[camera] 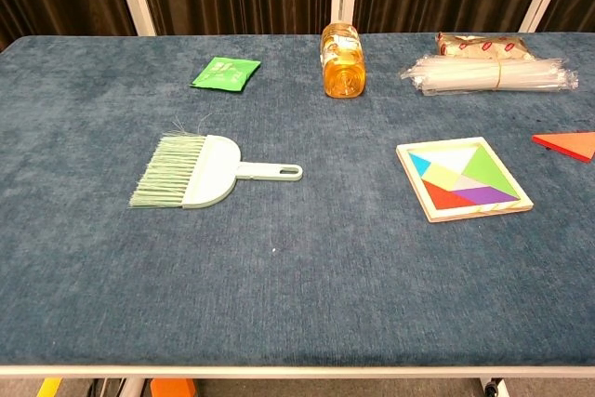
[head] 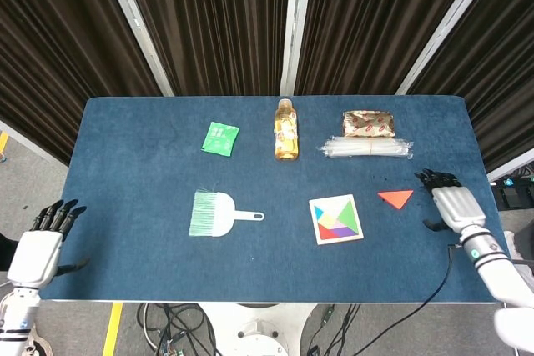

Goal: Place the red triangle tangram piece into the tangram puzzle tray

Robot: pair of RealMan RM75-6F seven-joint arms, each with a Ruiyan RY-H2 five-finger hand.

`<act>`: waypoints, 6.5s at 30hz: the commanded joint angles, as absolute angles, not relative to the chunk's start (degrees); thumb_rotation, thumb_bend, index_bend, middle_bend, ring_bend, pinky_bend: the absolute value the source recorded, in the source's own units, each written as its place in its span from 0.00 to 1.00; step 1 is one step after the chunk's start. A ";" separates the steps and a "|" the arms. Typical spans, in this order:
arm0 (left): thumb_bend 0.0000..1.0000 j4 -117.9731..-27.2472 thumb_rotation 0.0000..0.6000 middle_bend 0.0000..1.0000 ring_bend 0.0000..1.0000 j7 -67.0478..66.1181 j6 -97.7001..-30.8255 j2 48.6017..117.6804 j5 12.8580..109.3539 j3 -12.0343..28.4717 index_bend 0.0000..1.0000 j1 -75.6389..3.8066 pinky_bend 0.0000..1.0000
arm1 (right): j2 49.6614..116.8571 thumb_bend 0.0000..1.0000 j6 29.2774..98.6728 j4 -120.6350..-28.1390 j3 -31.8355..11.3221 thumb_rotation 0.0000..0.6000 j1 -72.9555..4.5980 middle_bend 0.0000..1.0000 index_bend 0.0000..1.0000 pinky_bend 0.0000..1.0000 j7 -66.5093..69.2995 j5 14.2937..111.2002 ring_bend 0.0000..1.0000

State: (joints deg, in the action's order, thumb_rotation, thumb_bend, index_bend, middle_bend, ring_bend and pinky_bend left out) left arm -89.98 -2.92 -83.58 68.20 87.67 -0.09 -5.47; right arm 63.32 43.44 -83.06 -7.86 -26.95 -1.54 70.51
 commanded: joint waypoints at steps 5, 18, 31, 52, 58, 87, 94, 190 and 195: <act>0.00 -89.10 1.00 0.09 0.02 -1.92 -83.14 68.53 87.48 0.17 0.16 -5.79 0.12 | 67.81 0.15 39.58 -78.66 -7.31 1.00 -30.30 0.00 0.00 0.00 -2.28 68.91 0.00; 0.00 -88.92 1.00 0.09 0.02 -2.01 -82.58 68.75 87.27 0.10 0.16 -6.02 0.12 | 72.52 0.15 40.11 -74.74 -6.43 1.00 -31.92 0.00 0.00 0.00 -3.31 67.39 0.00; 0.00 -88.10 1.00 0.09 0.02 -1.44 -81.93 69.29 86.88 -0.10 0.16 -6.08 0.12 | 73.84 0.15 39.16 -72.77 -6.37 1.00 -33.65 0.00 0.19 0.00 -3.18 66.18 0.00; 0.00 -88.11 1.00 0.09 0.02 -1.50 -82.16 69.26 86.97 -0.11 0.16 -6.07 0.12 | 74.00 0.18 39.41 -72.66 -5.39 1.00 -34.15 0.00 0.29 0.00 -3.86 64.82 0.00; 0.00 -88.09 1.00 0.09 0.02 -1.48 -82.08 69.25 86.94 -0.18 0.16 -6.04 0.12 | 73.86 0.18 39.63 -72.56 -5.28 1.00 -34.13 0.00 0.29 0.00 -4.03 64.33 0.00; 0.00 -88.20 1.00 0.09 0.02 -1.05 -82.65 68.63 86.55 0.13 0.16 -5.67 0.12 | 74.34 0.22 39.42 -72.69 -4.78 1.00 -34.90 0.00 0.36 0.00 -6.38 61.68 0.00; 0.00 -88.08 1.00 0.09 0.02 -0.94 -82.72 68.67 86.67 0.06 0.16 -5.60 0.12 | 74.11 0.22 40.19 -73.11 -4.97 1.00 -34.78 0.00 0.42 0.00 -5.90 62.12 0.00; 0.00 -80.97 1.00 0.09 0.02 11.14 -83.06 68.67 86.63 -0.01 0.16 -4.37 0.12 | 83.09 0.23 59.96 -98.12 -5.73 1.00 -46.61 0.00 0.52 0.00 -38.70 31.82 0.00; 0.00 -80.92 1.00 0.09 0.02 11.22 -83.10 68.65 86.69 0.00 0.16 -4.36 0.12 | 83.27 0.23 59.91 -97.97 -5.62 1.00 -46.73 0.00 0.52 0.00 -38.57 31.90 0.00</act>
State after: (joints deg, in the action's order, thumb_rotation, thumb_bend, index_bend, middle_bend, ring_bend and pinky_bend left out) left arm -80.93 11.22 -83.10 68.64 86.68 0.00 -4.36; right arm 83.27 59.91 -97.97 -5.63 -46.72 -38.57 31.90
